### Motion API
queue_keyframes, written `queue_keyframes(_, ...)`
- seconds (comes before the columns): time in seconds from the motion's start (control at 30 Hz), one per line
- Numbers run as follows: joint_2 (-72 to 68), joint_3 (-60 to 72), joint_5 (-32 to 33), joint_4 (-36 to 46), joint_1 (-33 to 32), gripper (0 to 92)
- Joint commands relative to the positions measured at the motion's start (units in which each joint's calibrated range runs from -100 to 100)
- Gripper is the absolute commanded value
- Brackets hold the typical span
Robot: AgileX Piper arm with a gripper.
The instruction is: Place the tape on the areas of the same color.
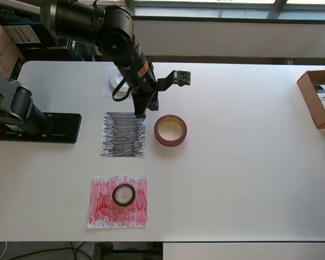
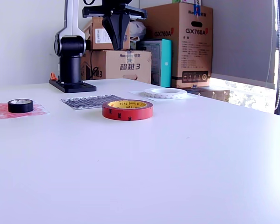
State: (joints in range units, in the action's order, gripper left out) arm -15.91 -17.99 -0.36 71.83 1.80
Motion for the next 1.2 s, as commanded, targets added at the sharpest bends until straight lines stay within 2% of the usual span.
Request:
queue_keyframes(0.0, 0.4, -1.0, -4.1, 0.1, 0.9, 0.7)
queue_keyframes(0.27, 0.5, -1.9, -9.0, -2.4, 5.1, 0.6)
queue_keyframes(0.5, 0.5, -4.4, -9.0, -7.0, 11.7, 0.2)
queue_keyframes(1.03, -0.5, -11.1, -9.0, -7.4, 28.2, 0.5)
queue_keyframes(1.17, -0.6, -11.3, -9.1, -7.4, 30.1, 0.6)
